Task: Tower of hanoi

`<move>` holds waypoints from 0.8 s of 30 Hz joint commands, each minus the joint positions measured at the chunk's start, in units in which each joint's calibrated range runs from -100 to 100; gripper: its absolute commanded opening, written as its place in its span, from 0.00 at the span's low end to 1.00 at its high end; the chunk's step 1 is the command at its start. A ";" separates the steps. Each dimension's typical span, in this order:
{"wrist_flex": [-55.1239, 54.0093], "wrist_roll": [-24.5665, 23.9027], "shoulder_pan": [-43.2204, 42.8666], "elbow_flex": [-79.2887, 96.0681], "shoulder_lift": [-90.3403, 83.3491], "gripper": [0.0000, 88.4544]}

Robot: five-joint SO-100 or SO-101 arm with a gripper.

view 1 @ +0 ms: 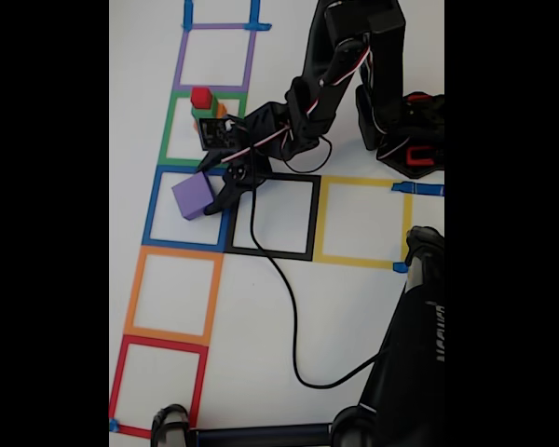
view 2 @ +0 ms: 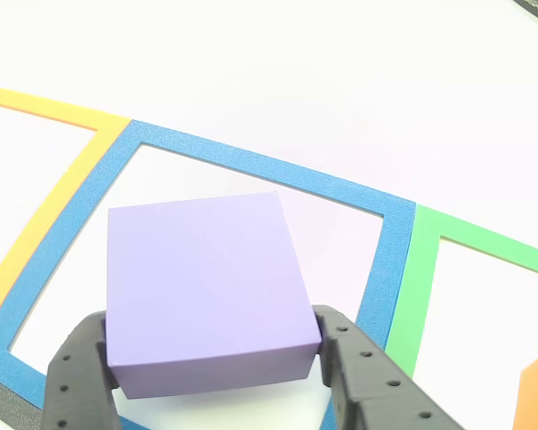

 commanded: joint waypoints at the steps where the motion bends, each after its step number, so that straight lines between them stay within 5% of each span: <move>1: -3.04 0.36 0.23 -4.15 2.44 0.17; 24: -8.71 0.36 0.80 -5.33 9.14 0.21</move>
